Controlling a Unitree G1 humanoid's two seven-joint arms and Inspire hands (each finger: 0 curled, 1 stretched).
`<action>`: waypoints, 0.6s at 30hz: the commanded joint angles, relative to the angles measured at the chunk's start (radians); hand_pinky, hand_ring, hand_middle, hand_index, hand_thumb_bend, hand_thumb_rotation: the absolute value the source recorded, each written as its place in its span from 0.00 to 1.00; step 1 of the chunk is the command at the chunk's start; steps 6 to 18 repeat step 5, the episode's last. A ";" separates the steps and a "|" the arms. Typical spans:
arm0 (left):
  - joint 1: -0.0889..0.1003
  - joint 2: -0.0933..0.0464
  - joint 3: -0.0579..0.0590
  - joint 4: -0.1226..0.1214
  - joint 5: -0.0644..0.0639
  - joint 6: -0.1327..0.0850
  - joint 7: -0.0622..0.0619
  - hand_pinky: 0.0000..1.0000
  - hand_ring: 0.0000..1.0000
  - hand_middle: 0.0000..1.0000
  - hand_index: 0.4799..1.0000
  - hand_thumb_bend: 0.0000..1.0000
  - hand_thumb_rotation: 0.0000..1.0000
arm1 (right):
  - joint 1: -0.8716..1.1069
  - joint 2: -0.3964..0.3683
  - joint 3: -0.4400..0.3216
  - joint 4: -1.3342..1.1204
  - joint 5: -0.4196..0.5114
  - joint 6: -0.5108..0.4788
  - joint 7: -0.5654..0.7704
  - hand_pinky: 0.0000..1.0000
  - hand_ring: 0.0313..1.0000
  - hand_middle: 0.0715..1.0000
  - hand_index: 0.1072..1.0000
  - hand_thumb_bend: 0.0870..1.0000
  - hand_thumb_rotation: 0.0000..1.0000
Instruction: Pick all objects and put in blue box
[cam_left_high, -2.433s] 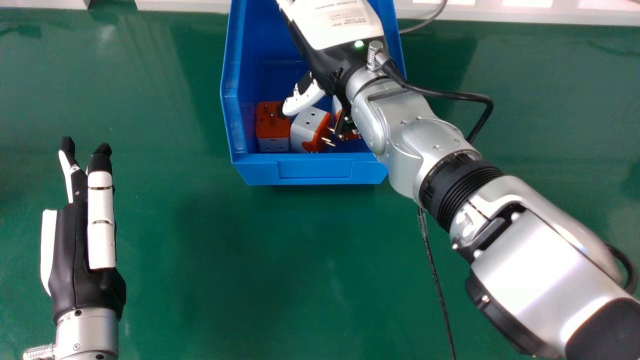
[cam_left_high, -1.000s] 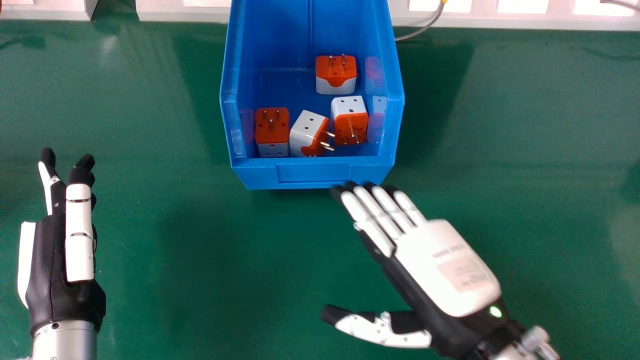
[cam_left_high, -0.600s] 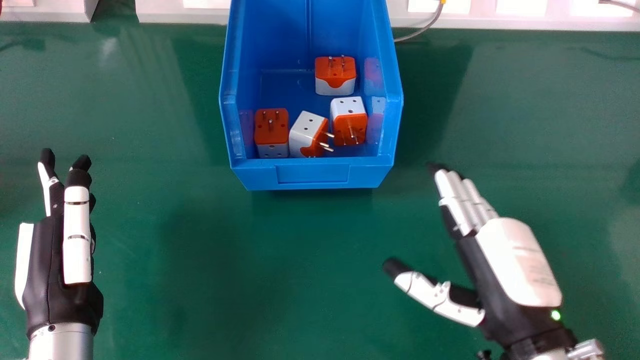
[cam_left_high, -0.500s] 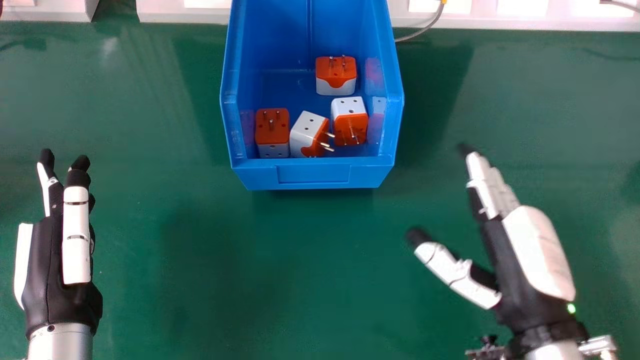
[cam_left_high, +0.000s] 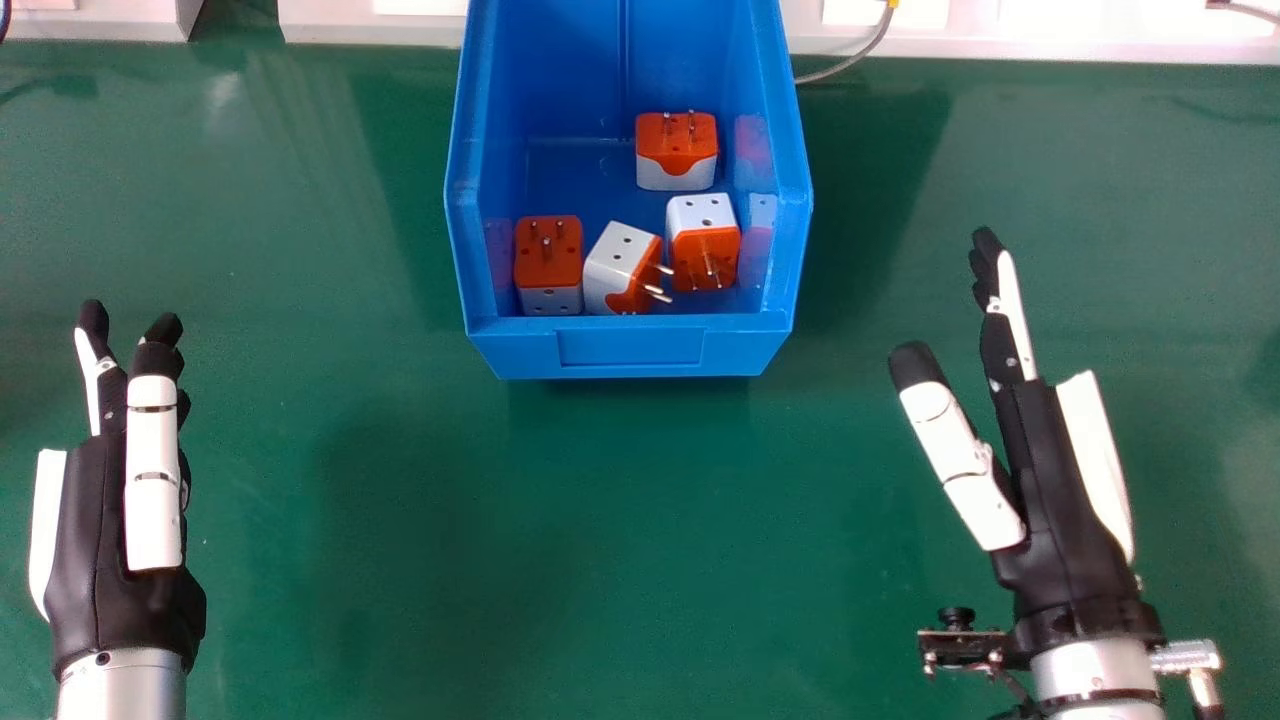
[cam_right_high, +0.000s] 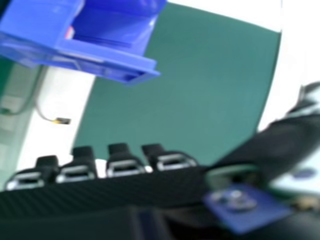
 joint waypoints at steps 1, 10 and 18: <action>-0.006 0.012 0.007 -0.009 -0.005 -0.023 -0.001 1.00 0.99 0.97 0.90 0.39 1.00 | 0.007 0.013 -0.020 -0.024 0.041 0.012 0.031 1.00 1.00 1.00 1.00 0.40 1.00; -0.012 0.011 0.009 -0.003 -0.008 -0.022 -0.001 1.00 0.98 0.96 0.90 0.39 1.00 | 0.010 0.032 -0.037 -0.010 0.109 0.042 0.090 1.00 1.00 1.00 1.00 0.41 1.00; -0.012 0.011 0.009 -0.003 -0.008 -0.022 -0.001 1.00 0.98 0.96 0.90 0.39 1.00 | 0.010 0.032 -0.037 -0.010 0.109 0.042 0.090 1.00 1.00 1.00 1.00 0.41 1.00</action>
